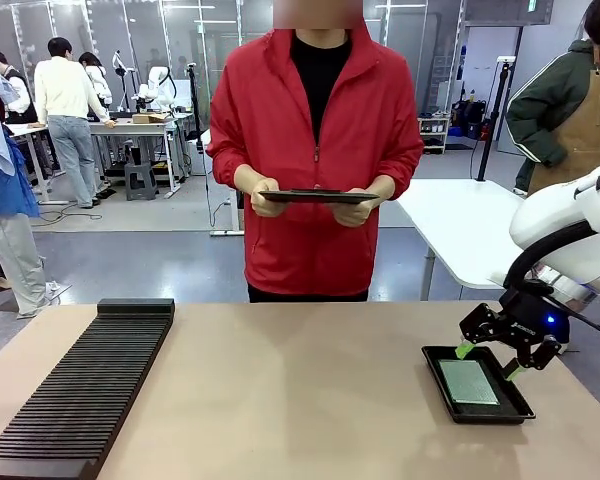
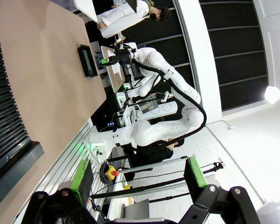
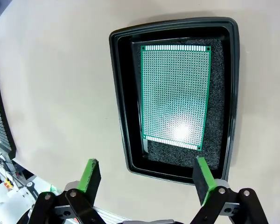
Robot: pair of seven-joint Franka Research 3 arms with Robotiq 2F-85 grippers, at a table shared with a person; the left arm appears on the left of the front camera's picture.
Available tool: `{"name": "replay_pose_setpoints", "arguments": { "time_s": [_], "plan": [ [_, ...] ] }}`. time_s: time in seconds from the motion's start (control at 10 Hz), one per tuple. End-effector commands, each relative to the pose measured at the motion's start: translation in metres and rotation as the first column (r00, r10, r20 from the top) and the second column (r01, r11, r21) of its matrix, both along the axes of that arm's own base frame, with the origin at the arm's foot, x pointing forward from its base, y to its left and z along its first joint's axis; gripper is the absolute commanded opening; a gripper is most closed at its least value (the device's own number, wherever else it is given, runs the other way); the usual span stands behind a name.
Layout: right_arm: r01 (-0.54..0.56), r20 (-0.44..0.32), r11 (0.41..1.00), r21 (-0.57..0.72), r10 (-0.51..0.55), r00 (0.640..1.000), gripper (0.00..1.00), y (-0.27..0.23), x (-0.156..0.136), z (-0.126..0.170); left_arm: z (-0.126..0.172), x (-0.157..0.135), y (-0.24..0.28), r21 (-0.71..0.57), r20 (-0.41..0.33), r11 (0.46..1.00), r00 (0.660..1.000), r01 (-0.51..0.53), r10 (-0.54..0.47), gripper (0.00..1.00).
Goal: Inspect the PCB.
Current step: Place the Blank PCB in the ESD tray.
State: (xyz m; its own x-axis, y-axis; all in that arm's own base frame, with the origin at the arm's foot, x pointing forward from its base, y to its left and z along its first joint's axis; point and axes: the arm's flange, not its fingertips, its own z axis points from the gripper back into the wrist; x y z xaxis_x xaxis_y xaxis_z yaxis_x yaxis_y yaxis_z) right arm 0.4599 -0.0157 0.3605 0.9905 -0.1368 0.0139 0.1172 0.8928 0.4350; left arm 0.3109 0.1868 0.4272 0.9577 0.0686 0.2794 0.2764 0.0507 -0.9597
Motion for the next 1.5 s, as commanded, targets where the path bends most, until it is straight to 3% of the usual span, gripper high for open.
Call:
{"name": "replay_pose_setpoints", "arguments": {
  "time_s": [0.0,0.2,0.6,0.8,1.0,1.1,1.2,1.4],
  "plan": [
    [-0.022,0.012,0.994,0.105,0.02,1.0,1.0,0.0,-0.011,0.033,0.003,-0.001,-0.001,0.004,-0.001,1.0,1.0,0.001,-0.001,1.0],
    [-0.035,0.015,0.974,0.222,0.033,0.999,1.0,-0.013,-0.041,0.079,0.003,-0.001,-0.001,0.004,-0.001,1.0,1.0,0.001,-0.001,1.0],
    [-0.054,-0.034,0.794,0.605,0.093,0.995,1.0,-0.08,-0.09,0.126,0.003,-0.001,-0.001,0.004,-0.001,1.0,1.0,0.001,-0.001,1.0],
    [-0.091,0.042,0.684,0.724,0.088,0.995,1.0,-0.118,-0.131,0.12,0.003,-0.001,-0.001,0.004,-0.001,1.0,1.0,0.001,-0.001,1.0],
    [-0.063,0.058,0.569,0.82,0.026,0.998,1.0,-0.154,-0.161,0.097,0.003,-0.001,-0.001,0.004,-0.001,1.0,1.0,0.001,-0.001,1.0],
    [-0.061,0.081,0.545,0.836,-0.012,0.997,1.0,-0.158,-0.173,0.089,0.003,-0.001,-0.001,0.004,-0.001,1.0,1.0,0.001,-0.001,1.0],
    [-0.055,0.092,0.564,0.824,-0.038,0.995,1.0,-0.155,-0.174,0.085,0.003,-0.001,-0.001,0.004,-0.001,1.0,1.0,0.001,-0.001,1.0],
    [-0.035,0.054,0.569,0.822,-0.017,0.998,1.0,-0.164,-0.18,0.087,0.003,-0.001,-0.001,0.004,-0.001,1.0,1.0,0.001,-0.001,1.0]
  ]
}}
